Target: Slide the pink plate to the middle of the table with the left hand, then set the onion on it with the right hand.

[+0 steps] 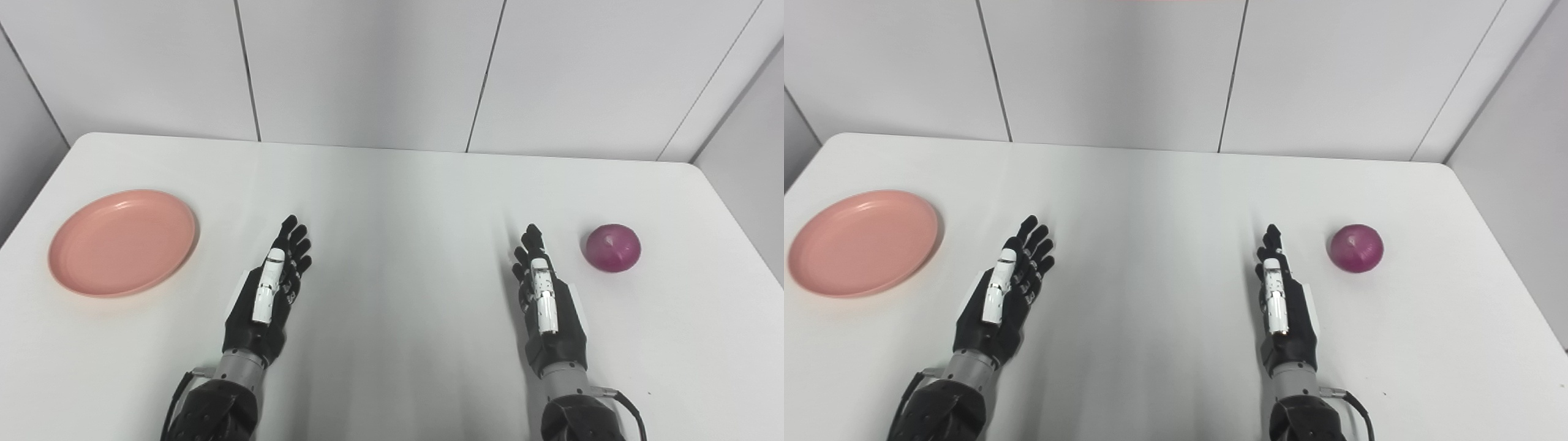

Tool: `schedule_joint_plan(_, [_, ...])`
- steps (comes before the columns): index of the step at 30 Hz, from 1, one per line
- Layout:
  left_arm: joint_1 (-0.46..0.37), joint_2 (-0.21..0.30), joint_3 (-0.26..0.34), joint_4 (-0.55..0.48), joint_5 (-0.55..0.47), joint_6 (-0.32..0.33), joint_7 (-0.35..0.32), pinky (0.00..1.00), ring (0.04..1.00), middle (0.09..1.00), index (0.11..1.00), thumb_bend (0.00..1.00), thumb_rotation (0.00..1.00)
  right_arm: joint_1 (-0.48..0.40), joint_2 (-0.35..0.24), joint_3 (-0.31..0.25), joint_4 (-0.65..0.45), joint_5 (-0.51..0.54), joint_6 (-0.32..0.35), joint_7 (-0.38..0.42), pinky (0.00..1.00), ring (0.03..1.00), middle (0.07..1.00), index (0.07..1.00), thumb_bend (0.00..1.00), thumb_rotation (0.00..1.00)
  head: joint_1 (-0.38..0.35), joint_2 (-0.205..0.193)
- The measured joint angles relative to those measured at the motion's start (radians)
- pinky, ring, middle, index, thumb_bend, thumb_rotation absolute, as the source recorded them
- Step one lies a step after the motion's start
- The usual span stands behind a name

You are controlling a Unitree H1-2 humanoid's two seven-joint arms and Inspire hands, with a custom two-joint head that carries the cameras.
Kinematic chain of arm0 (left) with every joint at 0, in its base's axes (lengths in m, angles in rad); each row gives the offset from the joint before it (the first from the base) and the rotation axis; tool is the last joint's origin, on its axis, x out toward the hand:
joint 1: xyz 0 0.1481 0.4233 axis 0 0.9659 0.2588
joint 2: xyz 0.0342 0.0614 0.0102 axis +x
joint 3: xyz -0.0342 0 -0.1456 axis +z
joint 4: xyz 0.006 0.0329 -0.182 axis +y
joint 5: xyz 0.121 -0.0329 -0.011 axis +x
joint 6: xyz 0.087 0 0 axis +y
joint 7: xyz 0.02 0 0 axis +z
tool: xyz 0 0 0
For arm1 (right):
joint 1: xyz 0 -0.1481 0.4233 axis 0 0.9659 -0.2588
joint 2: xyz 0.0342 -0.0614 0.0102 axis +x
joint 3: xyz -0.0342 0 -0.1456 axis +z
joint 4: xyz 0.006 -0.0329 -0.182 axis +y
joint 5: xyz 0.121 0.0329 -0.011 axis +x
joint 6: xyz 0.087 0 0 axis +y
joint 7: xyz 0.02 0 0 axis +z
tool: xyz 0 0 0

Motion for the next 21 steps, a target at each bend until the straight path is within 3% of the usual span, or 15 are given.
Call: schedule_joint_plan(21, [0.0, -0.001, 0.0, -0.001, 0.0, 0.002, 0.001, 1.0, 1.0, 1.0, 1.0, 0.45, 1.0, 0.0, 0.0, 0.0, 0.0, 0.002, 0.002, 0.0, 1.0, 1.0, 1.0, 1.0, 0.22, 1.0, 0.003, 0.0])
